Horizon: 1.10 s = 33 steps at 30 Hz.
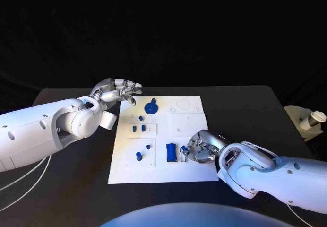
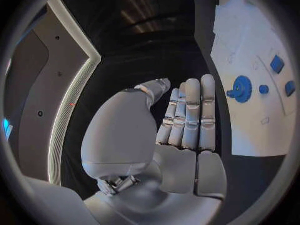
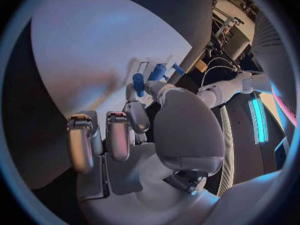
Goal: Assemble the parts on the task board
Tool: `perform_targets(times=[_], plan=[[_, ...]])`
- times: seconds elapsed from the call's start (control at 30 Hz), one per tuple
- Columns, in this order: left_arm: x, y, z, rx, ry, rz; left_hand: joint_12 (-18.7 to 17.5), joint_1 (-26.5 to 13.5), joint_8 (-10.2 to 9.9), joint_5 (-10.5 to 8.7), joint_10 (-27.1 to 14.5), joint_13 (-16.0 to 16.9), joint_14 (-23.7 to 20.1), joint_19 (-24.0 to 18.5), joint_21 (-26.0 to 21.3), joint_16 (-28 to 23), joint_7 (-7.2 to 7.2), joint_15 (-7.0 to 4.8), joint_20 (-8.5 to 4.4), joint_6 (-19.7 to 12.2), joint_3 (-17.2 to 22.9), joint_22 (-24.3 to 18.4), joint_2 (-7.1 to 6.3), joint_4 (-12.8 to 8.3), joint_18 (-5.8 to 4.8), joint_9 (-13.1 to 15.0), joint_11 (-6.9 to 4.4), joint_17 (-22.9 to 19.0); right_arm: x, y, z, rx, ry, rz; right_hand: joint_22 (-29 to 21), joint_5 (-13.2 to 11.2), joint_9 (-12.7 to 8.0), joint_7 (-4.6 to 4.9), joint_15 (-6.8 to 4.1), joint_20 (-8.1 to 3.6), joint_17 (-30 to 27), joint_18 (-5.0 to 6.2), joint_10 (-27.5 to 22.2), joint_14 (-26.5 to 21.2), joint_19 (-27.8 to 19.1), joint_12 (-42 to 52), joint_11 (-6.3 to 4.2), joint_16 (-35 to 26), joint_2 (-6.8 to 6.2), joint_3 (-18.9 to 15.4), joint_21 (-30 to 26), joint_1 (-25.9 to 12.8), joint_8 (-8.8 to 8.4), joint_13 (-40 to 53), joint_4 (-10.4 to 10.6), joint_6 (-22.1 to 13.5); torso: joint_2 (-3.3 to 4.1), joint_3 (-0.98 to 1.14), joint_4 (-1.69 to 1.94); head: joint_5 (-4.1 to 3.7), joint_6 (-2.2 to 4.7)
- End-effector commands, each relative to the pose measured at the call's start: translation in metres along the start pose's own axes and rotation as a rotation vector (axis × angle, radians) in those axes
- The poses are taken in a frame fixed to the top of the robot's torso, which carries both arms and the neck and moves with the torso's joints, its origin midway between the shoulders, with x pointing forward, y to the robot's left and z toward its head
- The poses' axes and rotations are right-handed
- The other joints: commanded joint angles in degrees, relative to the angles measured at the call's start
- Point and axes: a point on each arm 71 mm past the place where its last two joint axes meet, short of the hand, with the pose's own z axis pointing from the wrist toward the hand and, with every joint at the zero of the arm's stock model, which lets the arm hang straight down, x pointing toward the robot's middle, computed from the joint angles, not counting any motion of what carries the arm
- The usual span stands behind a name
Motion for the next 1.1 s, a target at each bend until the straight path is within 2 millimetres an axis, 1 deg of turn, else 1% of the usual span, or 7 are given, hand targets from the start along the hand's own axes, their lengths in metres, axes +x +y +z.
perform_targets(times=[0.03,0.43,0.73,0.77,0.8,0.83,1.1], plan=[[0.0034,-0.0012,0.0005,0.006,0.02,-0.009,0.3,0.09,-0.05,0.24,-0.31,0.09,-0.26,0.02,-0.24,0.4,0.01,-0.04,0.32,-0.52,-0.03,-0.08,0.66,0.26,0.79,-0.08,0.11,-0.08,0.0068,-0.001,0.0019,0.021,0.061,0.016,15.09,0.03,0.63,-0.33,-0.08,-0.41,6.69,-0.4,0.45,4.62,6.0,0.25,0.13,0.42,0.01,0.32,0.25,-0.99,0.16,0.26,-0.32,0.48,0.02,0.04,-0.04,0.01,-0.07],[0.0038,-0.0011,0.0004,0.004,0.024,-0.01,0.42,0.05,-0.05,0.25,-0.43,0.11,-0.26,0.06,-0.29,0.44,0.03,-0.03,0.33,-0.57,-0.03,-0.11,0.73,0.38,0.79,-0.09,0.14,-0.09,0.0128,-0.0004,0.006,0.026,0.075,0.002,15.09,-0.84,0.56,-0.36,-0.11,-0.44,6.9,-0.4,0.58,4.66,6.0,0.57,0.1,0.51,0.18,-0.45,0.25,-2.83,0.15,0.53,0.33,0.7,-0.03,0.03,-0.04,0.16,-0.26],[0.0038,-0.0011,0.0004,0.003,0.025,-0.01,0.42,0.05,-0.05,0.25,-0.43,0.11,-0.26,0.06,-0.29,0.44,0.03,-0.03,0.33,-0.57,-0.03,-0.11,0.73,0.38,0.79,-0.09,0.14,-0.09,0.0123,-0.0001,0.0068,0.019,0.062,-0.01,15.09,-6.86,0.17,-0.18,0.06,-0.32,7.06,-0.4,0.62,4.68,6.0,0.65,0.29,0.55,0.63,-2.77,0.25,-7.44,-0.14,0.77,1.85,1.06,-0.03,0.02,-0.04,0.23,-0.21],[0.0038,-0.0011,0.0004,0.003,0.025,-0.01,0.42,0.05,-0.05,0.25,-0.43,0.11,-0.26,0.06,-0.29,0.44,0.03,-0.03,0.33,-0.57,-0.03,-0.11,0.73,0.38,0.79,-0.09,0.14,-0.09,0.0123,0.0003,0.0067,0.017,0.06,-0.011,15.09,-6.62,0.13,-0.16,0.07,-0.31,7.05,-0.4,0.62,4.67,6.0,0.67,0.31,0.55,0.66,-3.1,0.25,-8.04,-0.17,0.8,1.87,1.1,-0.03,0.02,-0.04,0.23,-0.21],[0.0037,-0.0011,0.0004,0.003,0.024,-0.01,0.42,0.05,-0.05,0.25,-0.43,0.11,-0.26,0.06,-0.29,0.44,0.03,-0.03,0.33,-0.57,-0.03,-0.11,0.73,0.38,0.79,-0.09,0.14,-0.09,0.0123,0.0008,0.0067,0.013,0.058,-0.013,15.09,-3.26,0.05,-0.17,0.09,-0.3,7.06,-0.4,0.63,4.67,6.0,0.67,0.32,0.55,0.38,-4.85,0.25,-10.24,-0.22,0.87,1.73,1.27,-0.04,0.01,-0.05,0.21,-0.18],[0.0036,-0.0011,0.0004,0.002,0.024,-0.01,0.42,0.05,-0.05,0.25,-0.43,0.11,-0.26,0.06,-0.29,0.44,0.03,-0.03,0.33,-0.57,-0.03,-0.11,0.73,0.38,0.79,-0.09,0.14,-0.09,0.0124,0.0012,0.0067,0.01,0.058,-0.014,15.09,-2.88,0.02,-0.18,0.07,-0.3,7.09,-0.4,0.63,4.67,6.0,0.66,0.3,0.56,0.27,-5.76,0.25,-10.95,-0.25,0.89,1.85,1.31,-0.04,0.01,-0.05,0.21,-0.18],[0.0032,-0.0009,0.0003,0.001,0.023,-0.01,0.46,0.01,-0.05,0.25,-0.48,0.11,-0.26,0.07,-0.31,0.46,0.04,-0.02,0.33,-0.59,-0.04,-0.13,0.74,0.43,0.79,-0.1,0.15,-0.1,0.0119,0.0021,0.0054,-0.003,0.053,-0.023,15.09,-3.66,-0.06,-0.28,0.02,-0.33,7.08,-0.4,0.62,4.66,6.0,0.6,0.24,0.54,-0.11,-8.23,0.25,-12.7,-0.33,0.94,1.91,1.35,-0.04,0.02,-0.08,0.26,-0.26]])
